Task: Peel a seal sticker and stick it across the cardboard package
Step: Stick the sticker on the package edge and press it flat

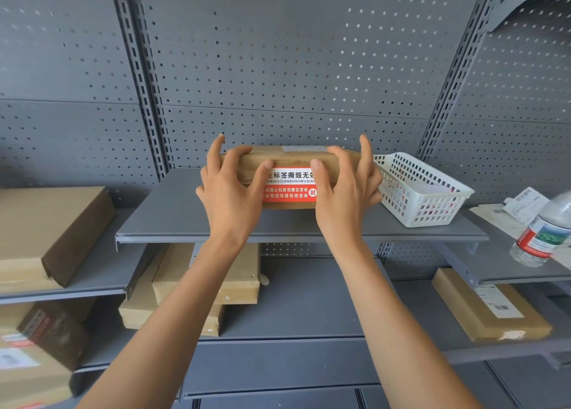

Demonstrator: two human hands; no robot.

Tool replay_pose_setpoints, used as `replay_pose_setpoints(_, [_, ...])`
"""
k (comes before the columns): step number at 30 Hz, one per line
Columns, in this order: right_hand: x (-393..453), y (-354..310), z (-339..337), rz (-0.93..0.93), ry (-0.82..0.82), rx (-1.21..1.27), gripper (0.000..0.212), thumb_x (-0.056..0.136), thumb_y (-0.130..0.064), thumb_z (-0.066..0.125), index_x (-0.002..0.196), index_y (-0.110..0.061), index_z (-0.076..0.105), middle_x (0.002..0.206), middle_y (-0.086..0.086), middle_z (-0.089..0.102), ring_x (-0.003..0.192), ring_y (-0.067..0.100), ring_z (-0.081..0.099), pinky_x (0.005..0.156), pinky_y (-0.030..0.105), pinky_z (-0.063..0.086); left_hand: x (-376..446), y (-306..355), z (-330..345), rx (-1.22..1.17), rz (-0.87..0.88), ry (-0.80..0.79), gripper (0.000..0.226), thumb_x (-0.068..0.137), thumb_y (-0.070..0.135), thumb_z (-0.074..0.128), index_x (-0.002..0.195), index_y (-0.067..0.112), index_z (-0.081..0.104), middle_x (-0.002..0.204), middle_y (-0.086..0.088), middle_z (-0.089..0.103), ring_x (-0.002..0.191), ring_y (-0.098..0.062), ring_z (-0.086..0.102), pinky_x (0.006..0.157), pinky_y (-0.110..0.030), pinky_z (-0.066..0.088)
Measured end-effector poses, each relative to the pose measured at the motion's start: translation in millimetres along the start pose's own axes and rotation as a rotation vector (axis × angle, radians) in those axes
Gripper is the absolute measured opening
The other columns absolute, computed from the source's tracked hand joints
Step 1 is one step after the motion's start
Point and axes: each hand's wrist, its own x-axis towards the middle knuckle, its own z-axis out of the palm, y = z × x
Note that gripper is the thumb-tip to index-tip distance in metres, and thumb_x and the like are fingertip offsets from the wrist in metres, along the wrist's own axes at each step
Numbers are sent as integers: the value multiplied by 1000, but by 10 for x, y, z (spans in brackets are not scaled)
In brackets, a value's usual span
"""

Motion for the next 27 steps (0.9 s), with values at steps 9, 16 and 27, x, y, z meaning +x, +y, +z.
replay_pose_setpoints(9, [27, -29, -18, 6, 3, 5, 35, 105, -47, 40, 127, -32, 63, 169, -5, 24, 147, 33, 25, 105, 53, 24, 7, 20, -21, 16, -2, 2, 36, 99, 51, 54, 128, 31, 62, 164, 7, 29, 136, -20, 43, 101, -37, 16])
replay_pose_setpoints(16, [11, 1, -34, -19, -40, -22, 53, 92, -65, 56, 133, -31, 58, 170, -1, 20, 149, 36, 21, 110, 56, 23, 5, 71, -48, 75, 32, -45, 59, 86, 68, 63, 134, 33, 56, 166, 3, 23, 142, -20, 36, 99, -37, 20])
replay_pose_setpoints(27, [79, -8, -119, -55, -63, 19, 45, 103, -52, 44, 143, -32, 54, 171, -1, 19, 151, 33, 20, 111, 57, 22, 113, -9, -150, 17, 87, -54, 55, 93, 59, 58, 141, 35, 54, 170, 2, 15, 135, -26, 50, 107, -58, 41])
